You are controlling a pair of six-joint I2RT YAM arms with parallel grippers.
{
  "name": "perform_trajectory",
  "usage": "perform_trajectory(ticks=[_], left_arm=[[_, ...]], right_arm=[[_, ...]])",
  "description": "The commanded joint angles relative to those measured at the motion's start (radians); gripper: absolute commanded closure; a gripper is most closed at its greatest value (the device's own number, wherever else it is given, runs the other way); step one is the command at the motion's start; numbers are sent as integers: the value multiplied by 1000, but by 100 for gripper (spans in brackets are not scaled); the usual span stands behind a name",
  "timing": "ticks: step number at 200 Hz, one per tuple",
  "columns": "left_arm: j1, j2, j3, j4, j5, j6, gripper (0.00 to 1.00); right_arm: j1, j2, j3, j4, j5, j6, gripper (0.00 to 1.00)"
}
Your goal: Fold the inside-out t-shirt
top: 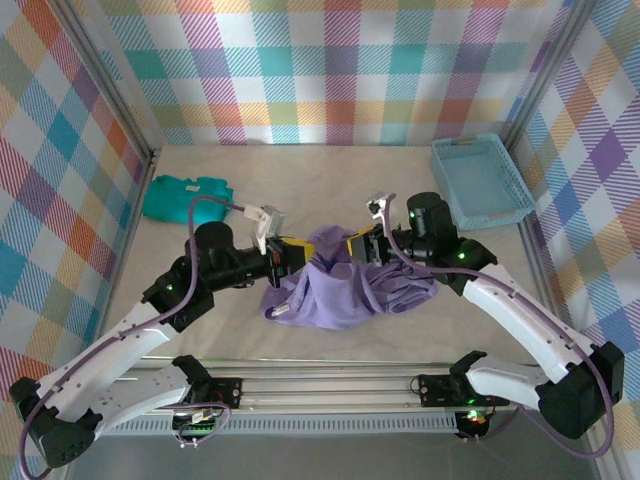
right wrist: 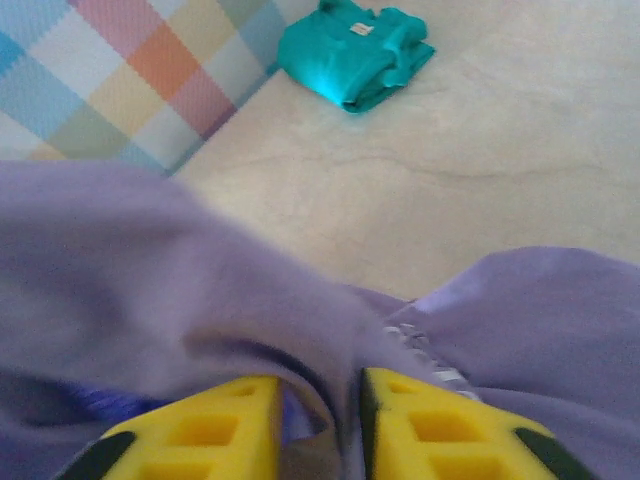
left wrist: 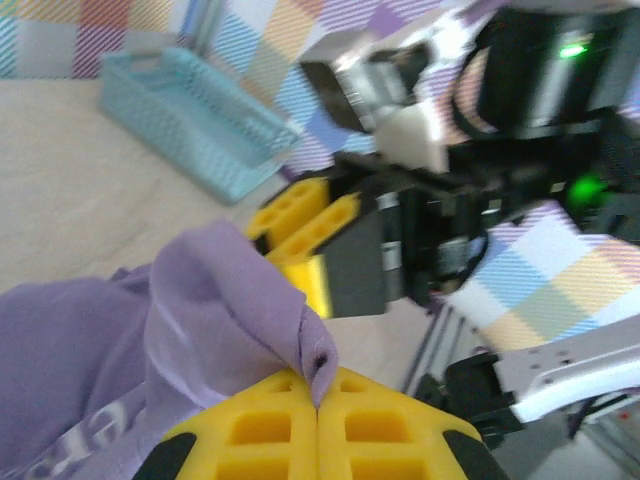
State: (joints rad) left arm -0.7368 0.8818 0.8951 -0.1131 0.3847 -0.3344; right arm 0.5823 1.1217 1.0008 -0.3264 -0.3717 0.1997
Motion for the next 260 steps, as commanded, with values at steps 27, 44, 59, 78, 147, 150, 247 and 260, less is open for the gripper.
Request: perform_trajectory(ticks=[27,44,59,78,147,150,247,260], left_arm=[[11,-5,-38,114,72,-28,100],[11,11,-35,114,72,-15,100],[11,23,-33,120,74,-9,100],[11,29,-35,123,72,-8,100],[11,19,-47,109,59,4,100],[10,17,-48,106,53,6,100],[28,76,-43,-140,-369,-48,99],[27,72,-46,-143,-347,-30,94]], right_arm=[[7,-89,27,-115,93,-17,58],[30,-144,0,-107,31,-11,54],[72,-145,-11,-122,45,5,52],[129,-119,-28,-133,124,34,49],[160,24,-40,-81,292,226,54],[160,23,-44,-74,291,230,57],[82,-85,-208,573,-304,307,96],[78,-65,-203,592,-318,310,96]])
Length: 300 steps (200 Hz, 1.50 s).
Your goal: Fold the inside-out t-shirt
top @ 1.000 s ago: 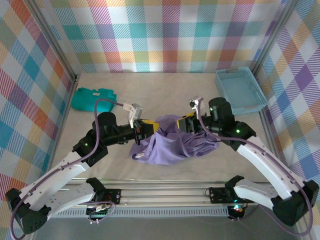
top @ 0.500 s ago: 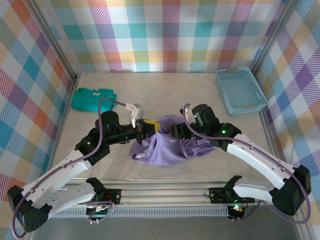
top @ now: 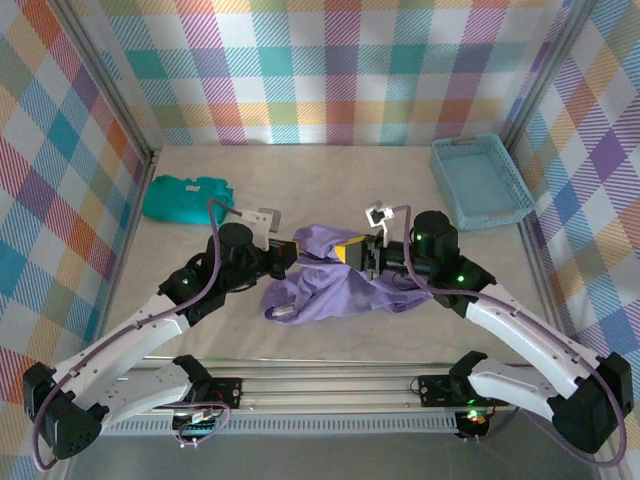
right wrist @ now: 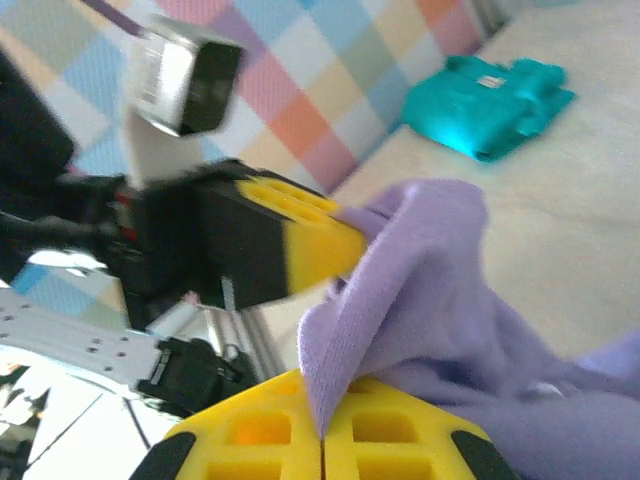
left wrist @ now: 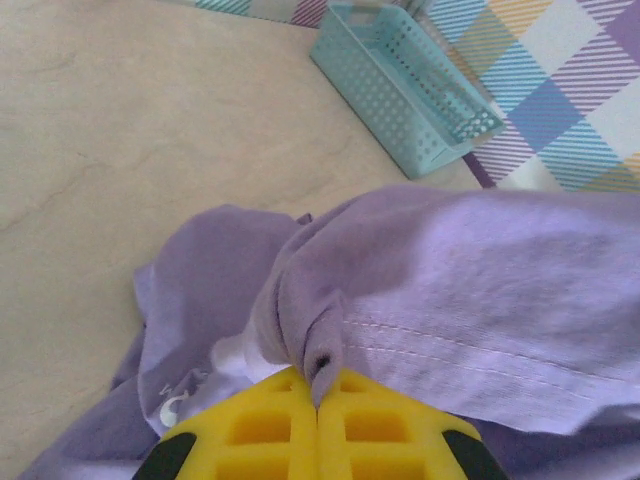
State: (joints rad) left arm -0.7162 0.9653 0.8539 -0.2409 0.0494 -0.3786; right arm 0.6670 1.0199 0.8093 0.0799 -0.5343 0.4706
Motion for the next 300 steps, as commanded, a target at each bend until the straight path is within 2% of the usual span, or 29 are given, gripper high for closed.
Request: perform_trajectory(ticks=[1,30,42,62,81,100,134,203,265,300], left_arm=[[7,-12,-4,-15,-11,15,93],[6,-55,-18,-64,-10,71,64],[6,-85,-24,-77,-16,89,56],[-2,-129,-24,-88,-7,114,46],[-23,-145,-12,-92,-8,132,43],[-54,-124,17,-81,44,158,43],[-99,-37,85,-65,208,186,52],[-89,112,160,-74,188,157,55],[-56,134,150,-46,194,130,71],[-49,135,143,0,214,121,69]], right_arm=[[-8,39,-12,186,-156,39,96],[-43,58,4,163,-180,29,97],[-59,62,11,138,-188,22,97],[-69,66,19,120,-191,18,97],[-70,78,28,101,-194,14,97],[-70,86,31,97,-194,17,97],[-70,83,36,79,-187,13,98],[-70,77,38,67,-190,9,98],[-70,64,28,51,-184,-4,100],[-70,63,25,49,-184,-6,100]])
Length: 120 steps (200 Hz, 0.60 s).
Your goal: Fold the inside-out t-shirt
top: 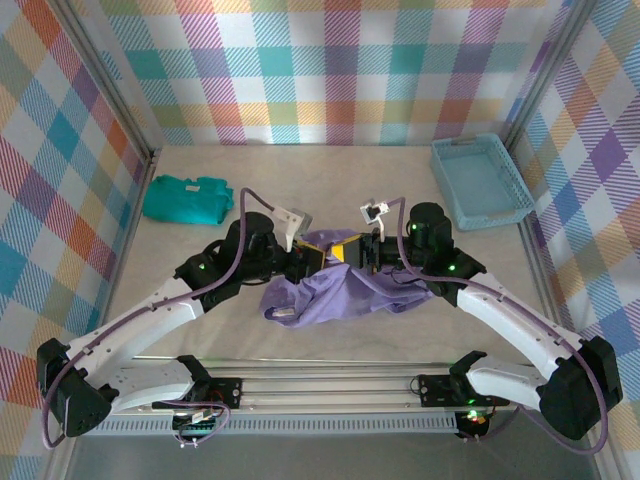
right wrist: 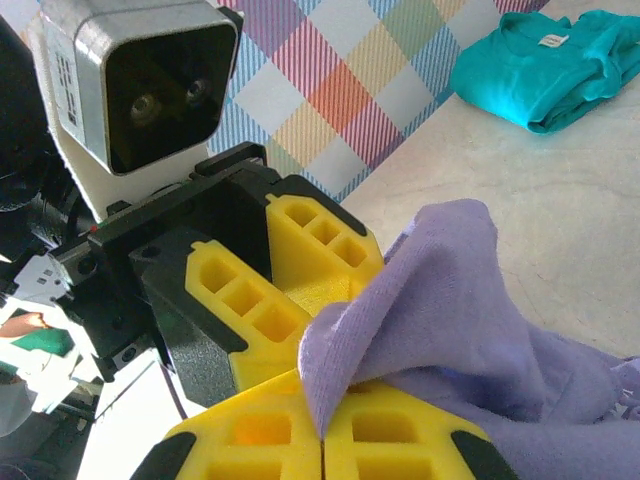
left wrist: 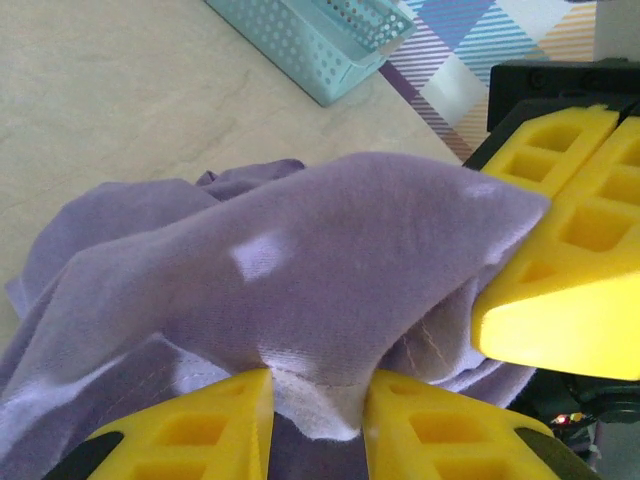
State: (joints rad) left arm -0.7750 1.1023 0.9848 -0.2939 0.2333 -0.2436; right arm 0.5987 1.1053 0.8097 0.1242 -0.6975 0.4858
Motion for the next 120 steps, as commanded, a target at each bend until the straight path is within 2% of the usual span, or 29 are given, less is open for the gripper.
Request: perform_trajectory(ticks=[1,32,54,74,78,86,104,111,120], left_arm=[[11,-1,11,54,31,-14,69],[19,5,10,61,35,-17,73],[21,13,9,61,31,-16,84],[26,12,16,59,40,-18,100],[25,9,18,58,41,-21,100],[27,1,25,51,52,-28,100],[30,-16,55,25,139,-63,100],[30,-18,74,-21,183,-90,100],[30,-21,93,-32,224,-140,100]], right_arm=[[-2,-22,25,5,-20,-21,100],[-2,-24,25,2,-17,-22,100],[-2,-24,25,-1,-17,-24,100],[-2,-25,30,-21,-3,-33,99],[-2,-25,36,-43,11,-42,97],[-2,-26,66,-133,88,-69,92],[-1,2,172,-403,352,-142,81],[3,12,196,-449,424,-166,77],[9,21,208,-464,457,-186,73]])
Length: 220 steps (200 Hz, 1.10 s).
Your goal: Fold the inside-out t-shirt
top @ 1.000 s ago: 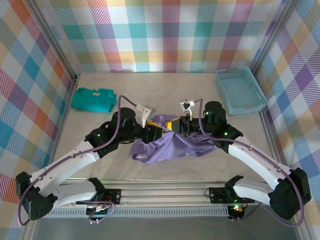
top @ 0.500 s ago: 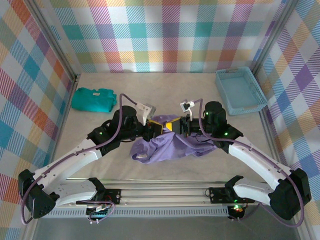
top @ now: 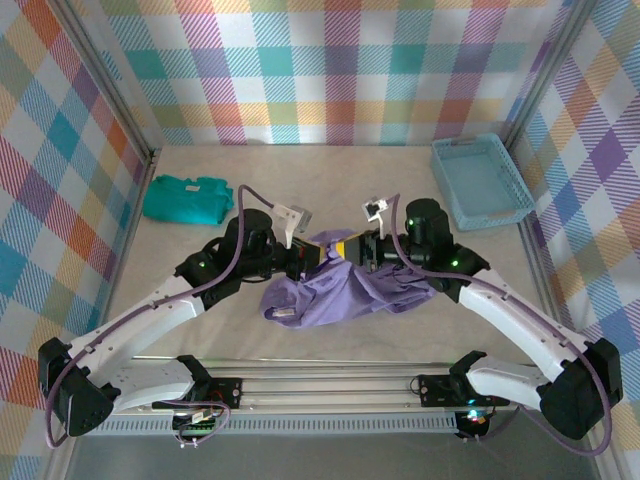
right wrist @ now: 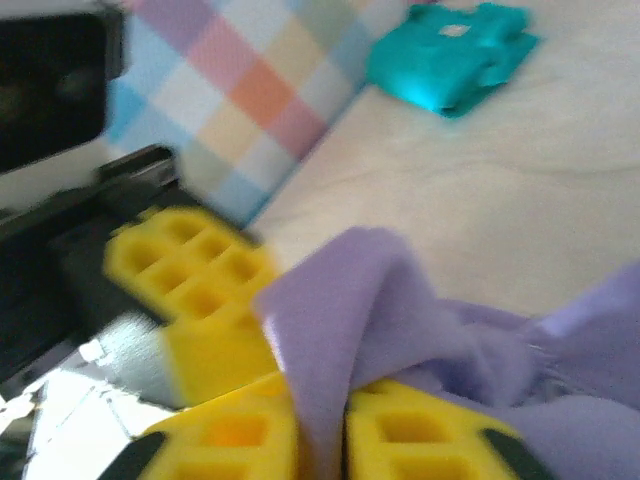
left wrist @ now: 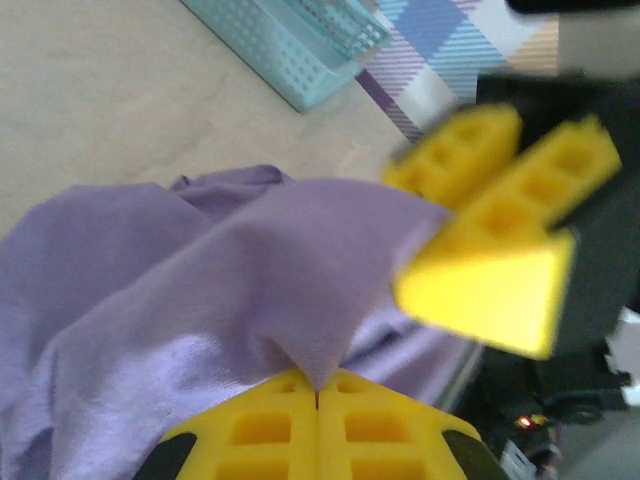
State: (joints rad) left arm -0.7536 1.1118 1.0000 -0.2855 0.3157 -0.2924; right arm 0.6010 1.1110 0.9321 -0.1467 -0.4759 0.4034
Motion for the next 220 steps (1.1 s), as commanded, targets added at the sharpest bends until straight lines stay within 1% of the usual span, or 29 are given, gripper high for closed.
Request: perform_trajectory(ticks=[1,12,26,50,59,74,101,113,135,149,160,167,175,179,186,187,188,197,205,212,217,220], left_arm=[[9,-30,81,-40,143,-98,100],[9,-37,92,-30,165,-167,100],[9,-51,92,-4,159,-236,100],[16,-61,96,-1,115,-284,100],[20,-64,96,-1,108,-289,100],[30,-70,97,-1,109,-276,100],[49,-87,84,-1,104,-242,100],[55,-89,82,-1,102,-240,100],[57,-88,83,-1,112,-238,100],[58,-88,86,-3,115,-236,100],[58,-89,88,-12,117,-232,100],[58,-91,89,-19,116,-229,100],[57,-97,91,-30,104,-222,100],[59,-101,92,-40,94,-218,100],[60,-108,95,-63,68,-214,100],[61,-108,96,-67,62,-213,100],[61,-109,98,-69,57,-213,100],[72,-120,102,-104,15,-211,100],[85,-127,101,-122,-3,-217,100],[108,-128,100,-133,-5,-226,100],[123,-126,97,-136,1,-231,100],[133,-125,96,-139,7,-235,100]], right_arm=[[8,17,87,-194,237,-105,73],[16,25,97,-195,232,-118,68],[24,26,107,-207,221,-147,64],[28,-28,107,-264,248,-216,59],[29,-61,98,-278,245,-245,58],[38,-124,65,-275,201,-273,55],[81,-182,-12,-244,163,-269,49],[111,-181,-38,-216,159,-261,44],[184,-150,-64,-146,167,-253,37],[226,-105,-52,-133,209,-266,35],[239,-58,-33,-120,227,-271,36],[241,-31,-25,-103,231,-273,37],[241,-12,-23,-81,252,-266,43],[241,-5,-22,-74,262,-265,50],[240,-7,-23,-66,269,-272,66],[240,-9,-24,-65,270,-278,69],[240,-9,-24,-65,270,-278,69],[237,-30,-33,-64,252,-304,82],[226,-58,-53,-55,205,-331,91],[209,-83,-78,-33,136,-351,97],[196,-100,-96,-14,80,-360,100],[187,-108,-108,2,42,-361,100]])
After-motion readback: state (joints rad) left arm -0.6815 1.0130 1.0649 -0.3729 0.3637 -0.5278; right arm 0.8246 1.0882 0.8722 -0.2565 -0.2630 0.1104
